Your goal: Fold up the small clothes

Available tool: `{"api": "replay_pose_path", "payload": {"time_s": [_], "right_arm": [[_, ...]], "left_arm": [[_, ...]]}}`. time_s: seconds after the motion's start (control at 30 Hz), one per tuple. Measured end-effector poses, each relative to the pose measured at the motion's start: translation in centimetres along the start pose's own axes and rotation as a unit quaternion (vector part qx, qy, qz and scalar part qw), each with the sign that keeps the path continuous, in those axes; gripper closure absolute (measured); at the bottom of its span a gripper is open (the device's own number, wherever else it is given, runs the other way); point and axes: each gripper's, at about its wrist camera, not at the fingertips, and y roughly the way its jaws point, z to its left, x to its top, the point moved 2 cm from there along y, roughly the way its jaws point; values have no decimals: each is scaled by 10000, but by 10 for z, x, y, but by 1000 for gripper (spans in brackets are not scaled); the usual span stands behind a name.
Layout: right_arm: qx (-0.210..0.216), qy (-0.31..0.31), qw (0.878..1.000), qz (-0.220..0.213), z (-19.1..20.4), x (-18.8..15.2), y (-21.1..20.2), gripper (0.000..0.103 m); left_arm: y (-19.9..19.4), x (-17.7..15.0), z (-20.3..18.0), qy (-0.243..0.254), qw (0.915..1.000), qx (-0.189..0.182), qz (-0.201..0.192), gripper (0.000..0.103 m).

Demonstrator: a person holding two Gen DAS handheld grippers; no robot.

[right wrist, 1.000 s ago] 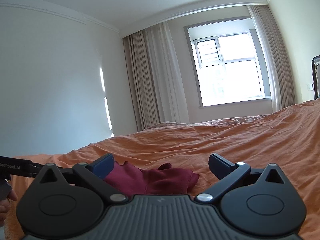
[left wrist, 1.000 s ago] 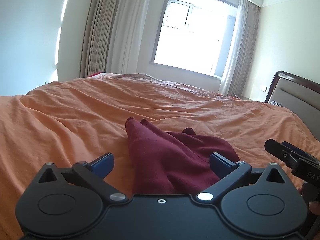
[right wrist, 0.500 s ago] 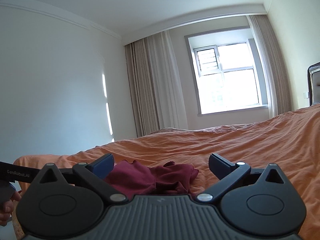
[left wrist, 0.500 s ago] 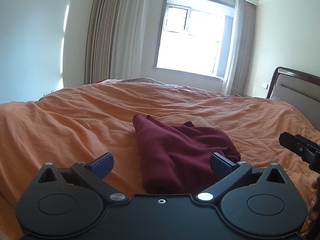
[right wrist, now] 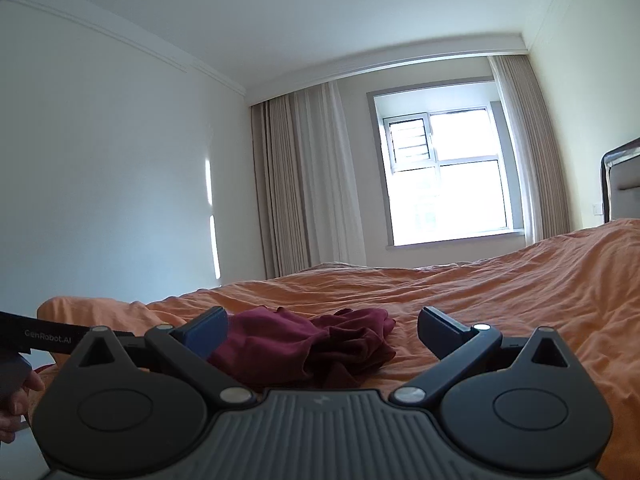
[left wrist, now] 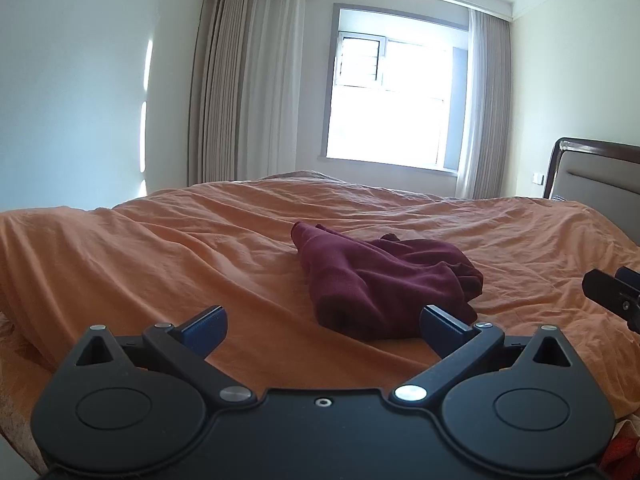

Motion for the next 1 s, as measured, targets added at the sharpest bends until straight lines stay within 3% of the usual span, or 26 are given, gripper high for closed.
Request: {"api": "replay_pose_path", "payload": {"time_s": [0.2, 0.37, 0.73, 1.0], "right_arm": [[-104, 156, 9998, 30, -2, -9, -14, 0], [-207, -51, 9996, 159, 2, -15, -13, 0], [-373, -548, 9971, 373, 13, -30, -1, 0], [-315, -540, 9969, 471, 13, -34, 3, 0]], "left_arm": [[-14, -18, 5, 48, 9999, 144, 13, 1], [-18, -29, 9, -125, 9999, 10, 75, 1], [-9, -38, 10, -139, 9998, 79, 69, 1], [1, -42, 13, -159, 9996, 155, 175, 1]]}}
